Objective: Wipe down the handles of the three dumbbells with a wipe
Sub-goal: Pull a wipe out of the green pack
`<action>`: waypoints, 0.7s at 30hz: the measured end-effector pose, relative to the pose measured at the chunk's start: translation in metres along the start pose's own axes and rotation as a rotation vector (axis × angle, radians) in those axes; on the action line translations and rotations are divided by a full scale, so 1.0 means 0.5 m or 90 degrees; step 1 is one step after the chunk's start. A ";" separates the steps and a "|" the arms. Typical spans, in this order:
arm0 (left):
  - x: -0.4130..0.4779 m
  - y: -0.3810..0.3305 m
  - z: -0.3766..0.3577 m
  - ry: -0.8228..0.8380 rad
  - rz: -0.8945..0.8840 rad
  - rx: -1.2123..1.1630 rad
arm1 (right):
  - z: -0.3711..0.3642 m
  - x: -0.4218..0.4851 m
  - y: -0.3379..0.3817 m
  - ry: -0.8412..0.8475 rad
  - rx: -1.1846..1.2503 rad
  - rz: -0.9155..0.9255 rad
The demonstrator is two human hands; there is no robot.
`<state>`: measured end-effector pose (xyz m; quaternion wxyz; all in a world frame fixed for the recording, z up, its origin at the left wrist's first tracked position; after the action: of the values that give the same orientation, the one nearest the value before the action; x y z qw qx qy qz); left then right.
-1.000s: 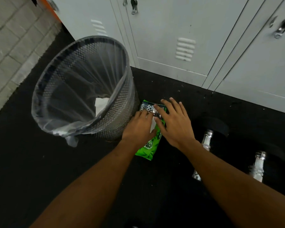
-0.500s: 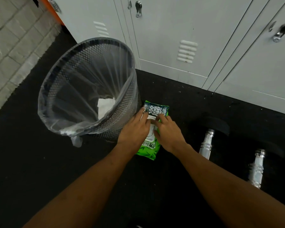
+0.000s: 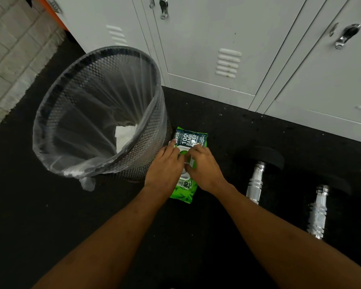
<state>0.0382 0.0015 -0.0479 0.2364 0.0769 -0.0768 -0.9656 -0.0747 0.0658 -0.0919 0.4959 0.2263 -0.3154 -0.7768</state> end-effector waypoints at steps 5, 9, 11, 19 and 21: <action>-0.017 0.008 0.001 -0.040 -0.027 -0.001 | 0.010 -0.011 0.003 0.029 0.092 -0.060; -0.037 0.009 0.007 -0.062 -0.057 0.031 | 0.012 0.003 0.004 0.041 -0.102 0.010; -0.045 0.010 0.009 -0.064 -0.059 0.037 | 0.011 0.008 0.012 0.056 -0.210 0.071; -0.051 0.011 0.020 -0.043 -0.049 0.029 | -0.004 0.015 0.039 0.023 -0.360 0.119; -0.054 0.010 0.018 -0.049 -0.049 0.026 | -0.009 0.020 0.044 0.030 -0.379 0.125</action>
<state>0.0625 0.0106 -0.0350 0.1943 0.0472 -0.1023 -0.9745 -0.0620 0.0489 -0.0798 0.6199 0.0574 -0.0829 -0.7782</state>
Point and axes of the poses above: each hand's wrist, its own x-axis towards the middle knuckle, its own z-axis out of the back of the hand, y = z × x, the point moved 1 cm from there along x, towards the middle knuckle, and after that the axes turned 4 degrees about -y, right-handed, at the moved point
